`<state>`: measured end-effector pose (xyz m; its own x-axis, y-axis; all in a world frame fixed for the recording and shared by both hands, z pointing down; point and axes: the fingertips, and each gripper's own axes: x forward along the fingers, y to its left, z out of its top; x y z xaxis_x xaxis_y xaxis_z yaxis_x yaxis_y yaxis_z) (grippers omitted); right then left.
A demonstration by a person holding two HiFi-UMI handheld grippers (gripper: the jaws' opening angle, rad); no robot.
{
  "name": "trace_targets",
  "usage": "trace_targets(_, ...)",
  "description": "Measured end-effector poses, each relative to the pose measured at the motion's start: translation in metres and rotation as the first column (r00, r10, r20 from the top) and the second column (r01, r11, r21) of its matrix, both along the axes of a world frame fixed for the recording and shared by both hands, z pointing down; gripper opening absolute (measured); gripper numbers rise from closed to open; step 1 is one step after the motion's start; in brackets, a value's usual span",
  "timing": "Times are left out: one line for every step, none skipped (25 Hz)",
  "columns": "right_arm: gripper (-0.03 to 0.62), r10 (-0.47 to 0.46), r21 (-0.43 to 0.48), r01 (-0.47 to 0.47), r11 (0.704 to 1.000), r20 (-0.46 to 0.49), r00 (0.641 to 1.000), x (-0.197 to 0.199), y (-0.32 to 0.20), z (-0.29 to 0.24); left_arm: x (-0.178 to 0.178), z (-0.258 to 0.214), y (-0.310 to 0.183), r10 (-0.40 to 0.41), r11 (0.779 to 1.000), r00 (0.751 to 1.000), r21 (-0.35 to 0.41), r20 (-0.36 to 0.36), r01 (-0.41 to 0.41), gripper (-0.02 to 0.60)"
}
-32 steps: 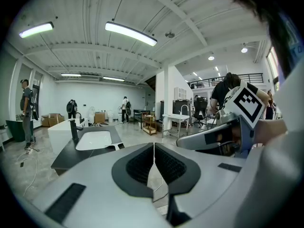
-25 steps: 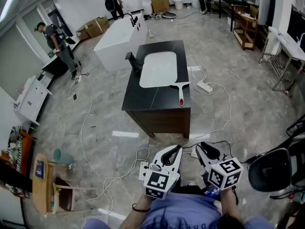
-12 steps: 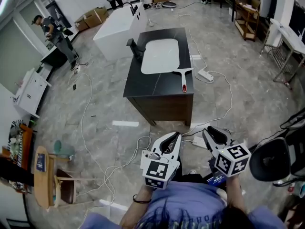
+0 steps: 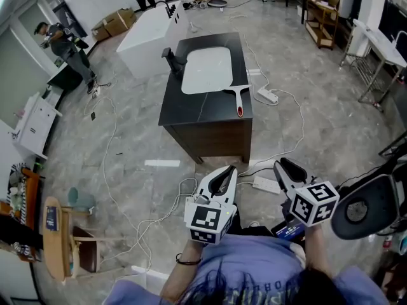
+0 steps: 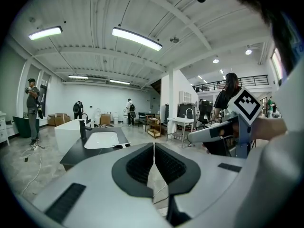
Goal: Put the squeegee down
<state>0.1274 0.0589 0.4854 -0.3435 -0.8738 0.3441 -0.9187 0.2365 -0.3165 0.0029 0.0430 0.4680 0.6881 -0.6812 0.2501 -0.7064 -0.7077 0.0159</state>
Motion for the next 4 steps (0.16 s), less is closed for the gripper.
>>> trace_targets(0.089, 0.000, 0.001, 0.000, 1.000, -0.001, 1.000, 0.0007, 0.0001, -0.0003, 0.0010, 0.0000, 0.0005, 0.003, 1.000, 1.000, 0.001, 0.000, -0.003, 0.018)
trace_targets(0.089, 0.000, 0.002, 0.000, 1.000, -0.002, 1.000, 0.0012, 0.0003, -0.0008, 0.0018, -0.0001, 0.0011, 0.005, 1.000, 1.000, 0.001, 0.000, -0.005, 0.018)
trace_targets(0.089, 0.000, 0.003, 0.000, 1.000, -0.002, 1.000, 0.0015, 0.0005, -0.0013, 0.0025, -0.0003, 0.0017, 0.008, 1.000, 1.000, 0.002, 0.000, -0.008, 0.018)
trace_targets(0.089, 0.000, 0.004, 0.000, 1.000, -0.002, 1.000, 0.0018, 0.0008, -0.0018, 0.0030, -0.0005, 0.0024, 0.010, 1.000, 1.000, 0.002, 0.000, -0.010, 0.018)
